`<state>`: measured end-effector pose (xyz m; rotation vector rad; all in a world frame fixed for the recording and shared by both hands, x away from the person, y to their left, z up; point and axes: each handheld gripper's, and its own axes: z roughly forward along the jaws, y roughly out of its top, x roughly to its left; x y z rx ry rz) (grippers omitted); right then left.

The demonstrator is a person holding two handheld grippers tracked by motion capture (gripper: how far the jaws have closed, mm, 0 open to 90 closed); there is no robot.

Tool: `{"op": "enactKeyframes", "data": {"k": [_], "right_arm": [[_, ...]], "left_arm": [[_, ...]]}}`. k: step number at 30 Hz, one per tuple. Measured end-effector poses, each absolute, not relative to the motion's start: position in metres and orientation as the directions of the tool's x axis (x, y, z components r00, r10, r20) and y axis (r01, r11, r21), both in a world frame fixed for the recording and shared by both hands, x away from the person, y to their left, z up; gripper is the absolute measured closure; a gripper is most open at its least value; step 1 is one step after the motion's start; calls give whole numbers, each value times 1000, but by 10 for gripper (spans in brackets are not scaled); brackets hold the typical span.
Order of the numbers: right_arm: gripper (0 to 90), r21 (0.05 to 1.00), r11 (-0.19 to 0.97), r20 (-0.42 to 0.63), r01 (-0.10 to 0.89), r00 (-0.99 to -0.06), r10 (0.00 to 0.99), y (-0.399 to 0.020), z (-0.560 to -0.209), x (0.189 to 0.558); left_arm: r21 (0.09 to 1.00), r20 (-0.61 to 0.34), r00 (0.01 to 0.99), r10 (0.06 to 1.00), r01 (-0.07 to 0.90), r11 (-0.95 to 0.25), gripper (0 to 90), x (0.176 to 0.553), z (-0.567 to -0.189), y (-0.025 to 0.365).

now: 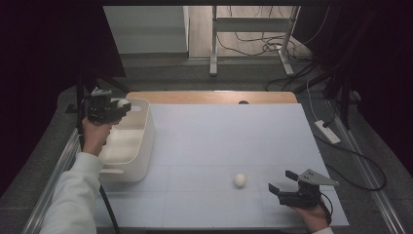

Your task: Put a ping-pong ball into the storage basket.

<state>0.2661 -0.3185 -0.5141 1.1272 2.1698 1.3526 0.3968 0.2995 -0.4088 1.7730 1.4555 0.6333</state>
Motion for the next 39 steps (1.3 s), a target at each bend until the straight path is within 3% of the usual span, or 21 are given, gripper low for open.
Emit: {"op": "enactKeyframes", "data": {"k": [25,39], "right_arm": [[110,866,234,111,442,-626,772,-318,-515,266],[110,865,234,111,443,-626,772,-318,-515,267]], "left_arm": [[701,-41,222,974,701,-130,508,404,-427,300],[709,-38,212,977,694,-123,505,403,-427,302]]}}
